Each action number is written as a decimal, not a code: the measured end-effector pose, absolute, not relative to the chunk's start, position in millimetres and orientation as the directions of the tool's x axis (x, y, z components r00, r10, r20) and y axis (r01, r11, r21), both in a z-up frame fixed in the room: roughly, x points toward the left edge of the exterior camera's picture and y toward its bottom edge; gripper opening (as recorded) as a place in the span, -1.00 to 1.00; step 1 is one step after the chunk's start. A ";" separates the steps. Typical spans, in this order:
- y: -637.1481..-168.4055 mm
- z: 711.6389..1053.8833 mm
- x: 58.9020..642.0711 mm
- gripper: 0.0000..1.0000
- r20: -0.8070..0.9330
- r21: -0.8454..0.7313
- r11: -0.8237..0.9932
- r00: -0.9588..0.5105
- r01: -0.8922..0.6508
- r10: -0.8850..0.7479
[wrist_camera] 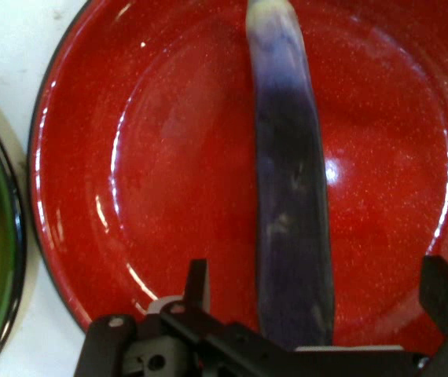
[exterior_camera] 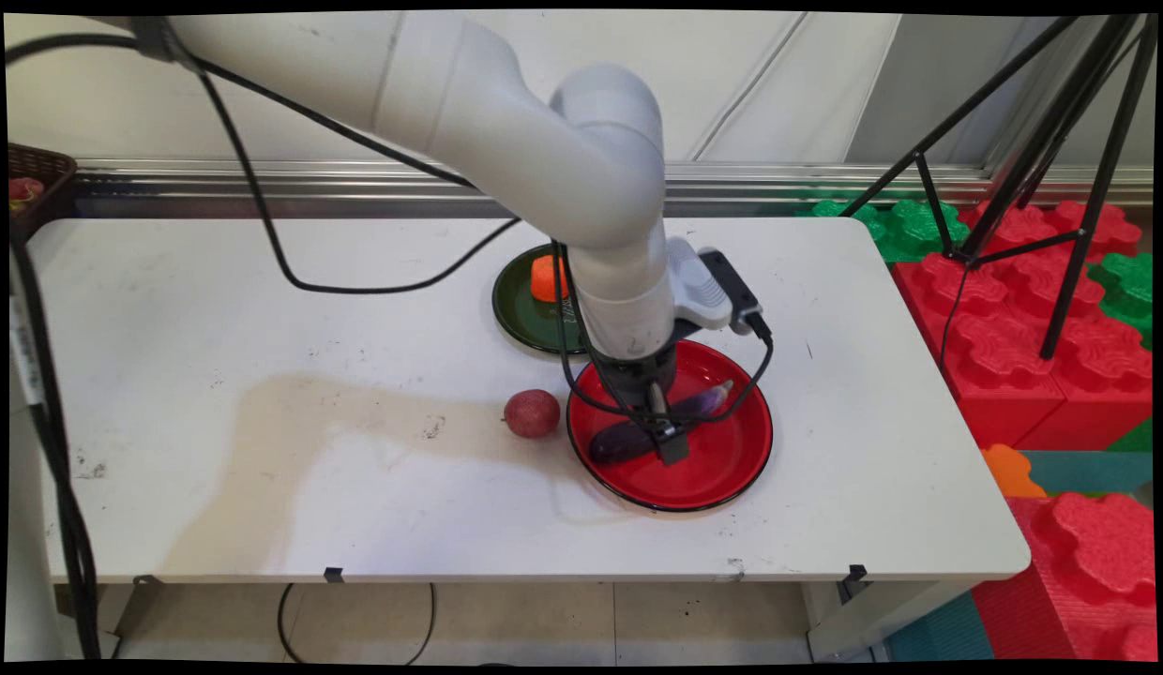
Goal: Pick up the eggplant from the red plate, then place the picked object on the table
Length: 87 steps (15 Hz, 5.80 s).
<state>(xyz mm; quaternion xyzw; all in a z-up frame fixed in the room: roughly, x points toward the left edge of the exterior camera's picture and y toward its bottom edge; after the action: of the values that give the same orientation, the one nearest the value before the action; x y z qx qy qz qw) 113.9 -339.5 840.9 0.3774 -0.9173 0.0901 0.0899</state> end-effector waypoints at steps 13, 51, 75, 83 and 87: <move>-360.8 797.0 104.3 -1.00 0.258 -0.065 0.712 -0.701 -0.699 -0.665; -261.3 1016.9 296.0 -1.00 0.421 -0.244 0.555 -0.602 -0.795 -0.678; -295.1 873.6 375.4 -1.00 0.214 -0.260 0.491 -0.546 -0.831 -0.810; -312.0 833.4 367.2 -1.00 0.188 -0.240 0.527 -0.572 -0.815 -0.799; -316.7 817.6 364.5 -1.00 0.180 -0.236 0.536 -0.579 -0.811 -0.796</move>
<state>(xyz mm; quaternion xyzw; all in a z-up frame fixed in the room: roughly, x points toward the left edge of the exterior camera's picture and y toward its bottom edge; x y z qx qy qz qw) 364.5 -316.7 817.6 0.4584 -0.8760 0.1481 0.0252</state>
